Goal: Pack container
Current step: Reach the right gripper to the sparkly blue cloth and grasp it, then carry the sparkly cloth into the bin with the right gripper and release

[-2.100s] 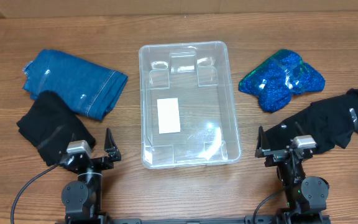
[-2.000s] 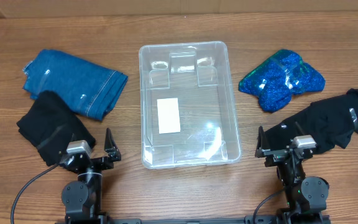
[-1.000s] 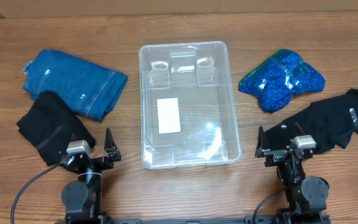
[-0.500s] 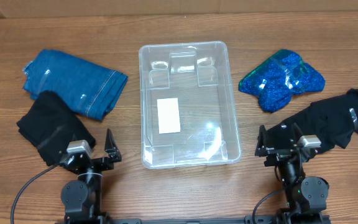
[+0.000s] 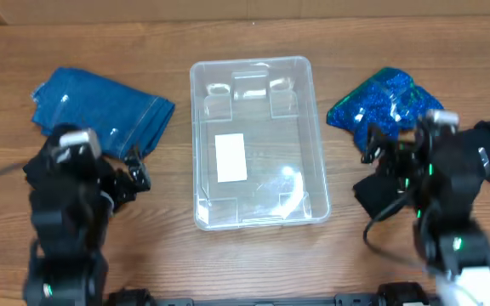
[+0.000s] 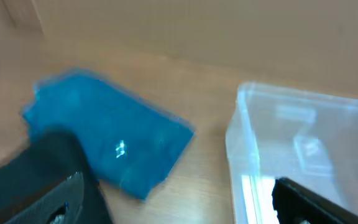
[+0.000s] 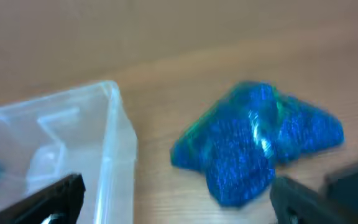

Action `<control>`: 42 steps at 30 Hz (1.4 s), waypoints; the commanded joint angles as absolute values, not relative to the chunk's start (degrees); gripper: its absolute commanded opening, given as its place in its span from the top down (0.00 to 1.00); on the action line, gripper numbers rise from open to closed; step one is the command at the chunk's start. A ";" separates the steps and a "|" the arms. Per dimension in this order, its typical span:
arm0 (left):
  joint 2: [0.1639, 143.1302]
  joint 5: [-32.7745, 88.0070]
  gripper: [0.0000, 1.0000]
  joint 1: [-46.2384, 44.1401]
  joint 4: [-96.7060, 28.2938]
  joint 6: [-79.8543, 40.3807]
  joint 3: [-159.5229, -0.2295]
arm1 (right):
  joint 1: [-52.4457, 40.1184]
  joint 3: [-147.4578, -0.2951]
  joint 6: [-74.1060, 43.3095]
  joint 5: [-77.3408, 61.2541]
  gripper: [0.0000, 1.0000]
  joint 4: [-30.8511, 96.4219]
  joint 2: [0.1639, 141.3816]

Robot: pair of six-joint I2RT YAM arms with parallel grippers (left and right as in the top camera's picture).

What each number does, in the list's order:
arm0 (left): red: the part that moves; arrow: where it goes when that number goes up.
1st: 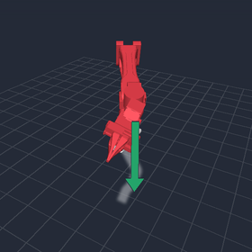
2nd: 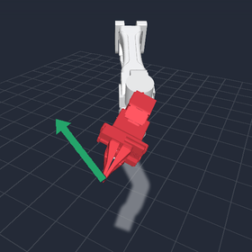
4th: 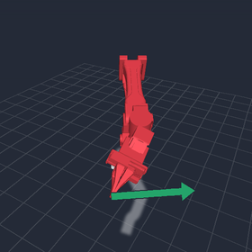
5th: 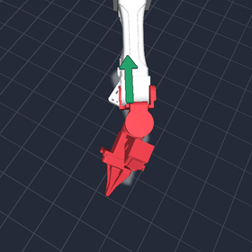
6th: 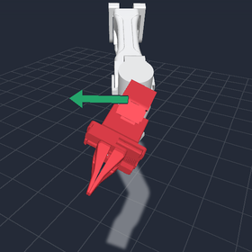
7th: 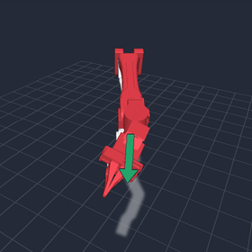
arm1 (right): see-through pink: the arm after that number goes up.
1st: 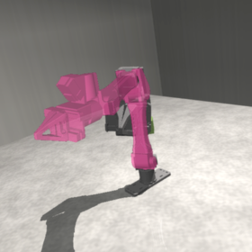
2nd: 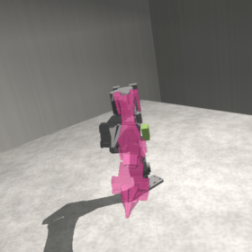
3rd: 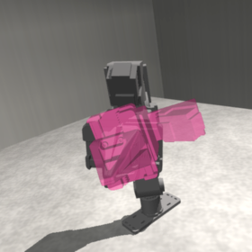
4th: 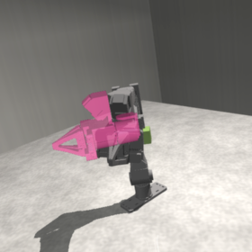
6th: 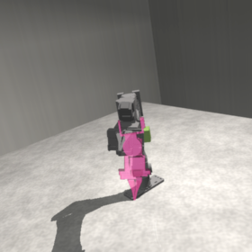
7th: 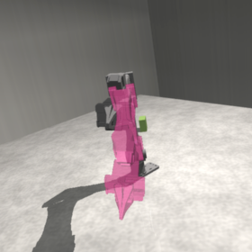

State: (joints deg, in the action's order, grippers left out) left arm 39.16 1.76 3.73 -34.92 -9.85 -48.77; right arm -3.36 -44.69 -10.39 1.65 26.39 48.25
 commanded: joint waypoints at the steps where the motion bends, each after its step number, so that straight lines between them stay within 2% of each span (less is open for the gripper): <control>1: 54.41 5.61 0.00 3.36 -47.22 -8.51 -63.83 | -1.61 -64.10 -9.63 1.69 0.00 40.03 65.19; 3: 60.80 5.58 0.00 3.38 -53.82 -7.86 -70.28 | 0.40 -74.26 -9.63 -2.39 0.00 48.42 74.22; 6: 67.61 5.69 0.00 3.36 -60.99 -7.68 -77.34 | 3.33 -81.78 -9.69 -4.19 0.00 52.80 82.02; 14: 70.87 5.78 0.00 3.36 -62.67 -7.70 -79.66 | 16.01 -82.06 -12.08 -15.59 0.00 48.88 99.63; 19: 70.87 5.80 0.00 3.36 -62.70 -7.70 -79.66 | 16.53 -81.38 -13.85 -15.53 0.00 48.40 110.10; 28: 70.87 5.82 0.00 3.36 -62.72 -7.92 -79.66 | 15.79 -81.38 -18.09 -19.68 0.01 38.50 120.33; 29: 70.87 5.82 0.00 3.36 -62.72 -7.92 -79.66 | 15.59 -81.38 -18.09 -20.62 0.06 37.65 120.38; 30: 70.87 5.82 0.00 3.36 -62.72 -7.92 -79.66 | 15.33 -81.41 -18.09 -21.43 0.25 36.49 120.31; 31: 70.87 5.82 0.00 3.36 -62.70 -7.92 -79.66 | 15.33 -81.41 -18.09 -22.22 0.36 36.16 120.22; 33: 70.87 5.82 0.00 3.36 -62.70 -7.92 -79.66 | 15.42 -81.65 -18.09 -23.73 0.67 36.10 120.11; 36: 70.87 5.48 0.00 3.36 -62.70 -7.88 -79.66 | 15.62 -82.87 -18.00 -24.18 0.90 37.41 118.37; 37: 70.87 3.66 0.00 3.36 -62.81 -7.90 -79.66 | 15.59 -83.94 -16.99 -24.14 0.96 38.44 115.18; 42: 70.87 2.37 0.00 4.89 -62.98 -9.32 -79.66 | 14.17 -86.56 -11.70 -23.66 0.96 40.84 98.28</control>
